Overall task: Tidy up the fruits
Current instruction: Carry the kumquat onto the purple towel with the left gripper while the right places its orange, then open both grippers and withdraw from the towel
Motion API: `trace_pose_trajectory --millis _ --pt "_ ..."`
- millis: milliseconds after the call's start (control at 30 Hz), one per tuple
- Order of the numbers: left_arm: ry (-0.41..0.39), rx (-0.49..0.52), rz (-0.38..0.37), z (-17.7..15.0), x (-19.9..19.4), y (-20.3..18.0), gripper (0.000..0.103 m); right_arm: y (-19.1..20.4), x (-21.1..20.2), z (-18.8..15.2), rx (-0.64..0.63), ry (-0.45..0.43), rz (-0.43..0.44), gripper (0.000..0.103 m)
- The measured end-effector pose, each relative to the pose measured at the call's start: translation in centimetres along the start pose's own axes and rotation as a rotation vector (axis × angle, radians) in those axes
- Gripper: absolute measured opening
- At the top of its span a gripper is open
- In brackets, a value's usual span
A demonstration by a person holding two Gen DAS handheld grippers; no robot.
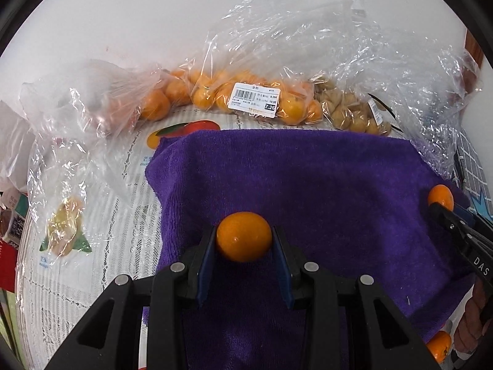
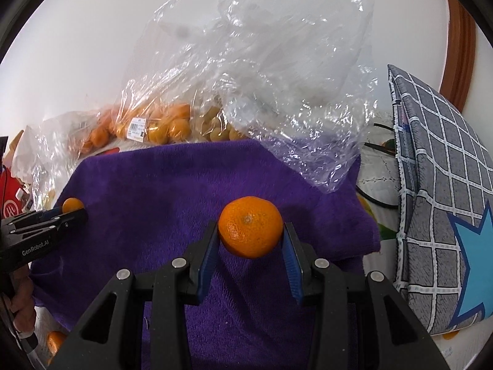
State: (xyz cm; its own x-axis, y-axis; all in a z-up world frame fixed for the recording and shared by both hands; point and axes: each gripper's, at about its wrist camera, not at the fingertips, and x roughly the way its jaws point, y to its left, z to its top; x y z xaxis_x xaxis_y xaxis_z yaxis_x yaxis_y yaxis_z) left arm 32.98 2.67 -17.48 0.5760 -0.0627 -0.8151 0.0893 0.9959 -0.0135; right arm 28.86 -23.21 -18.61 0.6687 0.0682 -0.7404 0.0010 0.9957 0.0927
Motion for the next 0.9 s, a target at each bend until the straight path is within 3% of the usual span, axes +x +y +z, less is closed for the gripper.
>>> trace_pose_trajectory --millis 200,267,333,433,900 --pt "0.005 0.018 -0.006 -0.1 -0.2 -0.3 0.035 0.1 0.3 -0.2 -0.009 0.019 0.002 0.041" --pt "0.006 0.03 0.004 -0.1 -0.4 -0.4 0.046 0.3 0.2 -0.3 -0.019 0.015 0.004 0.043" --pt "0.001 0.034 -0.009 -0.1 -0.8 -0.6 0.051 0.5 -0.2 -0.2 -0.028 0.003 -0.002 0.057" --pt "-0.028 0.032 0.003 -0.2 -2.1 -0.7 0.06 1.1 -1.5 -0.3 -0.054 -0.023 -0.01 0.069" --pt "-0.124 -0.025 -0.002 -2.8 -10.1 0.4 0.06 2.5 -10.3 -2.0 -0.104 -0.122 -0.071 0.069"
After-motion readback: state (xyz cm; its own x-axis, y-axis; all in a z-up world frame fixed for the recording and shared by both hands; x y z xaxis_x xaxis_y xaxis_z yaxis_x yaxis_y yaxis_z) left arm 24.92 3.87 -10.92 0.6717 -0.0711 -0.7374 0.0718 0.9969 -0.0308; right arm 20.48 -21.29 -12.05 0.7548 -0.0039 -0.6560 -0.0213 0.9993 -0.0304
